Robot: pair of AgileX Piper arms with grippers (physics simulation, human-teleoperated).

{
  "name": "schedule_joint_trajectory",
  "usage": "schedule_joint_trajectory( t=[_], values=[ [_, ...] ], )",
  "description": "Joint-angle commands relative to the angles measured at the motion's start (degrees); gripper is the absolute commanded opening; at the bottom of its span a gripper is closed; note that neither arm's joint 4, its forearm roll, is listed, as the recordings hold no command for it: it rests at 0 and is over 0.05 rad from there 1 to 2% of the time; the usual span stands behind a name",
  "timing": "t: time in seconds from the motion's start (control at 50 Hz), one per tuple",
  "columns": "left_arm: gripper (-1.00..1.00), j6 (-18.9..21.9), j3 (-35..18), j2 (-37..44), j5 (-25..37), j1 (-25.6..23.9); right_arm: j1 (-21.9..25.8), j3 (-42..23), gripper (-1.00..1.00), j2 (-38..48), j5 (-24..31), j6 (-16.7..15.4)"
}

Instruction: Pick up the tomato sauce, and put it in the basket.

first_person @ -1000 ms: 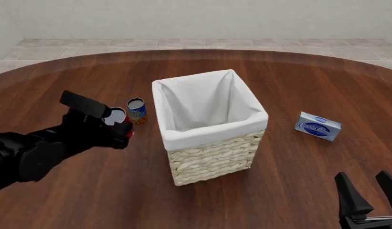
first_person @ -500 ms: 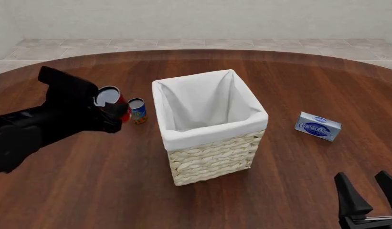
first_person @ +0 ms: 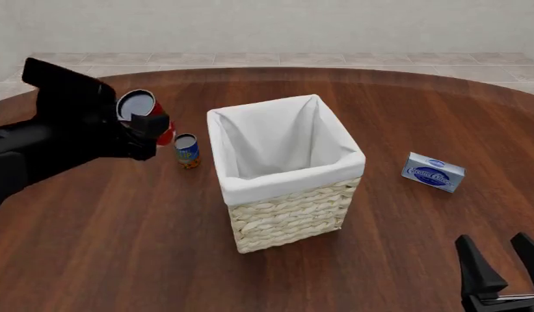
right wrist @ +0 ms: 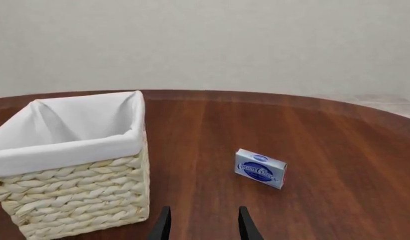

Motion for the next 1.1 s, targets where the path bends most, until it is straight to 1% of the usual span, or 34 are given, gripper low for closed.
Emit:
schedule_joint_trajectory(
  t=[0.02,0.16,0.3,0.36,0.4,0.42,0.46,0.68,0.88,0.92,1.02,1.1],
  values=[
    [-1.0,1.1,-3.5,-0.9,1.1,-0.7,0.1,0.0,1.0,-0.4,0.4,0.1],
    [-1.0,0.8,-6.0,-0.9,1.8,-1.6,0.1,0.0,1.0,0.4,-0.2,0.1],
    [-1.0,0.3,-6.5,-0.5,1.1,-2.4,0.2,0.0,1.0,0.3,-0.2,0.1],
    [-1.0,-1.2,-6.9,-0.8,0.2,-3.3,0.2,0.0,1.0,0.7,-0.6,0.2],
    [-1.0,-0.8,-7.0,-0.6,0.1,-3.3,0.2,0.0,1.0,0.6,-0.5,0.2],
    [-1.0,-1.9,-7.1,-0.7,-0.3,-3.8,0.2,0.0,1.0,0.5,-0.3,0.3],
    [-1.0,-1.3,-7.0,-0.5,-0.9,-3.8,0.2,0.0,1.0,0.3,-0.1,0.3],
    [-1.0,-1.6,-8.3,0.4,-2.4,-4.5,0.1,0.0,1.0,1.2,-1.0,0.2],
    [-1.0,-1.8,-8.5,2.1,-5.6,-5.6,0.0,0.0,1.0,0.6,-0.4,0.3],
    [-1.0,-1.7,-8.2,2.3,-6.2,-6.1,-0.1,0.0,1.0,-0.3,0.4,0.3],
    [-1.0,-1.7,-7.9,3.3,-7.5,-6.4,0.0,0.0,1.0,0.7,-0.5,0.2],
    [-1.0,-1.9,-8.0,4.1,-8.3,-6.9,0.0,0.0,1.0,0.4,-0.1,0.2]
  ],
)
